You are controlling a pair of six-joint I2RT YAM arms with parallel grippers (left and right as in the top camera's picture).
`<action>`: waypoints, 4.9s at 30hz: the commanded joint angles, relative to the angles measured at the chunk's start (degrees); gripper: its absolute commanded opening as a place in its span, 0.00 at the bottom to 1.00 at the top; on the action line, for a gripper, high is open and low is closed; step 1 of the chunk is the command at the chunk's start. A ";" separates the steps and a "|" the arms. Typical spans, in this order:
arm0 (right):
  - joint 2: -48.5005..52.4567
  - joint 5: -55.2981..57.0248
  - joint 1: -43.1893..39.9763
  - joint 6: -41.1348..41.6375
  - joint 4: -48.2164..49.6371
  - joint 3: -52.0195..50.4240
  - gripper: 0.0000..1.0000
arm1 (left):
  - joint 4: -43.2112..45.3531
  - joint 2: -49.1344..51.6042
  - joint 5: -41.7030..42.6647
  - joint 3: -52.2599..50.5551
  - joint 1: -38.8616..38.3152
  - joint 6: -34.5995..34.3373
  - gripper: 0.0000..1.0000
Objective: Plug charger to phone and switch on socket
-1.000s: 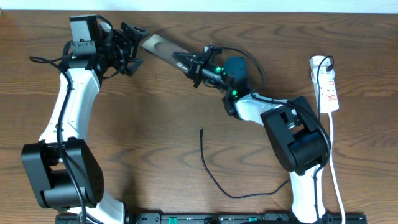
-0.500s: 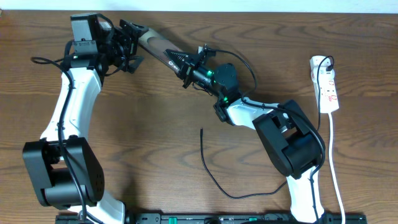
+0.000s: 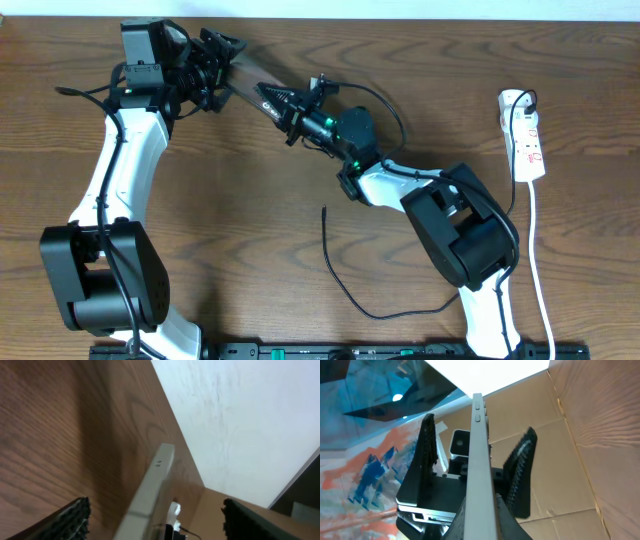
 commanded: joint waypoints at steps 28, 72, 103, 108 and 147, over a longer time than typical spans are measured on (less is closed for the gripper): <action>-0.42 0.48 0.76 0.55 1.46 0.83 0.01 | 3.63 0.92 1.51 -3.32 0.00 4.15 0.71; -0.42 -0.15 0.66 0.55 1.46 0.83 0.02 | 12.44 0.92 6.25 -6.29 0.94 6.27 0.39; -0.42 -1.49 0.39 0.55 1.70 0.83 0.02 | 22.88 0.92 7.74 -10.75 1.22 2.84 0.20; -0.42 -1.66 0.39 0.55 1.70 0.83 0.01 | 22.88 0.92 7.63 -10.75 1.22 2.84 0.13; -0.42 -2.54 -0.04 0.52 4.61 0.81 0.99 | 22.88 0.92 7.87 -10.75 4.28 3.48 0.08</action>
